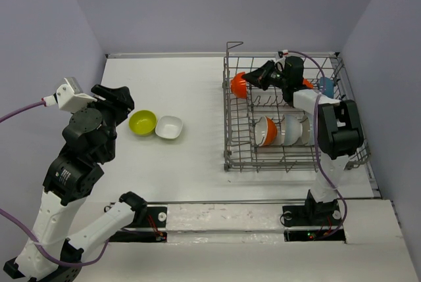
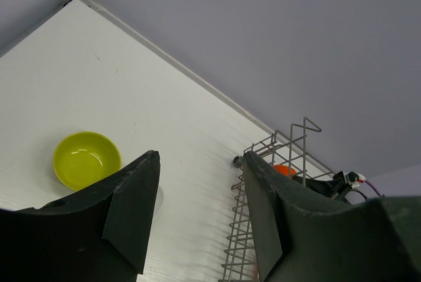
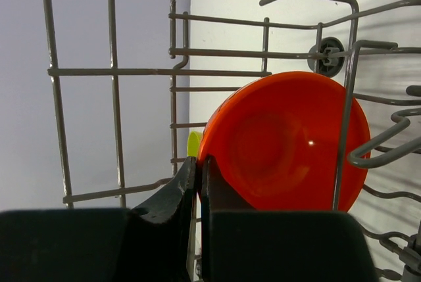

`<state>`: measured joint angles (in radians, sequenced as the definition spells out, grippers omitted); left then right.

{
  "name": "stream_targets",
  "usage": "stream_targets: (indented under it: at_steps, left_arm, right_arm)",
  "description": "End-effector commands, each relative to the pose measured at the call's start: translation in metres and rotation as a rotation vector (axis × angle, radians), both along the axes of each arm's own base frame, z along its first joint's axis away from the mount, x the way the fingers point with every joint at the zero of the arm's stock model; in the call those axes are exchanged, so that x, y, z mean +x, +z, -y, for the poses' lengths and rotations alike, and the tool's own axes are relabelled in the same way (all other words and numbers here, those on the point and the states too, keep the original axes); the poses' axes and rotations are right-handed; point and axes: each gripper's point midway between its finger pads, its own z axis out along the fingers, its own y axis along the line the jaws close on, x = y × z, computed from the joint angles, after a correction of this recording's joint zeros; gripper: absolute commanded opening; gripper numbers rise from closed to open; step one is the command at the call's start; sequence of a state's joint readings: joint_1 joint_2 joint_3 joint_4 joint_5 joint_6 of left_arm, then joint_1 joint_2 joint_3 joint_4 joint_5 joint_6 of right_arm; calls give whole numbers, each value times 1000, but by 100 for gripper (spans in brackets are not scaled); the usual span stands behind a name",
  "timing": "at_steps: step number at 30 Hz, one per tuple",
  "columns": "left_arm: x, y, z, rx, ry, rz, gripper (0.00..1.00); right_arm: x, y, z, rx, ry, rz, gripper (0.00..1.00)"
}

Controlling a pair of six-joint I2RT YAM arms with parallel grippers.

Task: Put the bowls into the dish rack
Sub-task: Move the bowl to the dish rack.

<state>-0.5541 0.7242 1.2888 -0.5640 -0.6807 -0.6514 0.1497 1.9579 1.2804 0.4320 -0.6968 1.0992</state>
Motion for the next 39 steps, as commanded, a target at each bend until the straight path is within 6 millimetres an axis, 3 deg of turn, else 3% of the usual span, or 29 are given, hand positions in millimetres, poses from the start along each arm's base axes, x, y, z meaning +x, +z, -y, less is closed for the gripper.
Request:
stream_targets:
  at_steps: [1, 11, 25, 35, 39]
  left_arm:
    - [4, 7, -2, -7, 16, 33, 63]
    - [4, 9, -1, -8, 12, 37, 63]
    - [5, 11, 1, -9, 4, 39, 63]
    - [3, 12, 0, -13, 6, 43, 63]
    - [1, 14, -2, -16, 7, 48, 63]
  right_arm:
    - [3, 22, 11, -58, -69, 71, 1]
    - [0, 31, 18, -84, -114, 85, 1]
    - [6, 24, 56, -314, -269, 84, 1]
    - [11, 14, 71, -445, -295, 48, 1]
    - [12, 20, 65, -429, -266, 59, 1]
